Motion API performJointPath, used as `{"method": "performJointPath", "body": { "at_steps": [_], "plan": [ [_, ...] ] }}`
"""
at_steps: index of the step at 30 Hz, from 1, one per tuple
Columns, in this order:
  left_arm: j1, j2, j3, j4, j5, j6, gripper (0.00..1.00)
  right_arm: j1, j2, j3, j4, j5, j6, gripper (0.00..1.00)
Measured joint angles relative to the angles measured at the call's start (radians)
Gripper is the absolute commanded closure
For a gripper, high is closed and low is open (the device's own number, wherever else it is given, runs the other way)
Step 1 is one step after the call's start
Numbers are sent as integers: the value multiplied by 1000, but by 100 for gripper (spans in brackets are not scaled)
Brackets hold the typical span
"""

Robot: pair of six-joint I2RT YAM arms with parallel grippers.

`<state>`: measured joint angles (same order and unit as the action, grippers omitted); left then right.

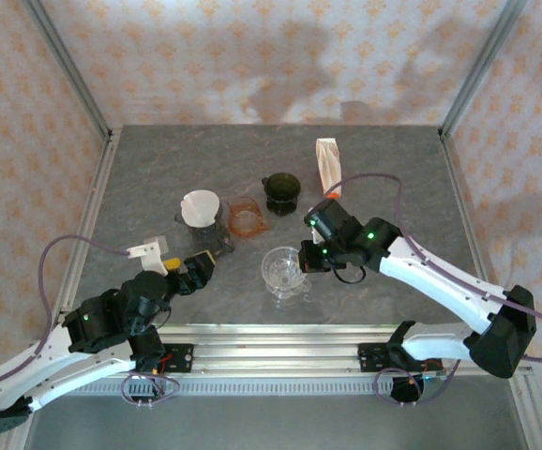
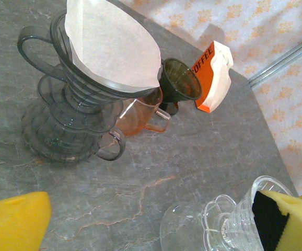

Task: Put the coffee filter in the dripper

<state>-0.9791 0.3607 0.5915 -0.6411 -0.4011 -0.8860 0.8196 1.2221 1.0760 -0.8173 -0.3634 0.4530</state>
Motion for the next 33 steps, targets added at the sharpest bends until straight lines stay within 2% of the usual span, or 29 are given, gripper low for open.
{"method": "performJointPath", "body": {
  "at_steps": [6, 12, 15, 20, 26, 33],
  "plan": [
    [0, -2, -3, -1, 0, 0, 0, 0, 0, 0, 0, 2, 0, 90],
    [0, -1, -6, -1, 0, 0, 0, 0, -1, -1, -1, 19, 3, 58],
    [0, 0, -6, -1, 0, 0, 0, 0, -7, -1, -2, 30, 7, 48],
    [0, 6, -6, 0, 2, 1, 1, 0, -40, -1, -6, 70, 11, 44],
    [0, 52, -6, 7, 28, 9, 0, -16, -105, 0, -7, 196, 6, 42],
    [0, 130, -5, 45, 77, 32, 1, -208, -84, 14, 68, 295, -31, 42]
  ]
}}
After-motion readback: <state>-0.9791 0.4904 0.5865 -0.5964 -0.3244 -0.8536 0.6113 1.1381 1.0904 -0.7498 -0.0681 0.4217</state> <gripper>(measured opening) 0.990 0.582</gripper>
